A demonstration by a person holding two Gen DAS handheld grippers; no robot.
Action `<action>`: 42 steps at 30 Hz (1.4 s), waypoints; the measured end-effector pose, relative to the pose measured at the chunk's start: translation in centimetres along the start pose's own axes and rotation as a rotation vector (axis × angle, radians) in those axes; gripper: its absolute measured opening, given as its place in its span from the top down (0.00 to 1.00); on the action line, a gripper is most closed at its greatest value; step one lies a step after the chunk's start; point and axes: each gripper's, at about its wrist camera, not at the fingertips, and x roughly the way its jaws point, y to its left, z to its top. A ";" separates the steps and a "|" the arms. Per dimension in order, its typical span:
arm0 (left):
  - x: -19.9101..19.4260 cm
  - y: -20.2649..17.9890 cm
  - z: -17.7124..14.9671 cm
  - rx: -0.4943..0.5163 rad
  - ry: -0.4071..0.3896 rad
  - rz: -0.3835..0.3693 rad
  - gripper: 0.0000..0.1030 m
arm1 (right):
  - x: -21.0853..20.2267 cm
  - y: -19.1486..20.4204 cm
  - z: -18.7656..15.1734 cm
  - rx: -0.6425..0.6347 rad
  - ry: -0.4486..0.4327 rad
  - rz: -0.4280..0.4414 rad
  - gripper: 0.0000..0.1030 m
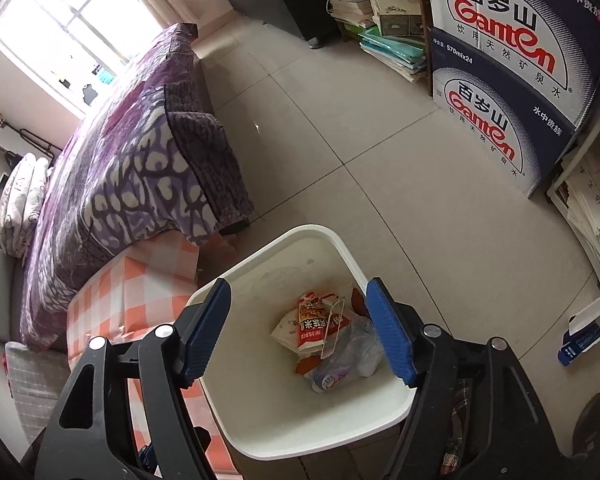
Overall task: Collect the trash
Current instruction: 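Carry the peel and red wrapper to the bin and release both, then grasp a pink fuzzy strip with each gripper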
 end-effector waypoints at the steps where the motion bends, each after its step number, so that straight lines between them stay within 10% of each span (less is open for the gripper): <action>1: -0.1 0.4 0.0 0.001 -0.002 0.022 0.46 | 0.1 0.1 -0.1 0.000 0.003 0.001 0.30; 9: -1.4 6.8 0.2 0.002 -0.017 0.251 0.34 | 1.8 3.1 -1.9 -0.069 0.061 0.006 0.17; 17: -3.0 22.0 1.8 -0.093 -0.025 0.599 0.30 | 4.1 9.8 -5.8 -0.330 0.046 -0.053 0.11; 32: -4.6 38.5 1.4 -0.315 0.055 0.534 0.31 | 10.6 30.3 -14.7 -0.951 0.002 0.163 0.08; 39: -5.5 38.3 -0.1 -0.215 0.036 0.539 0.75 | 15.2 36.7 -19.4 -1.131 0.047 0.107 0.08; 42: -5.6 38.0 -0.6 -0.183 0.039 0.564 0.75 | 17.1 37.6 -20.7 -1.159 0.096 0.062 0.25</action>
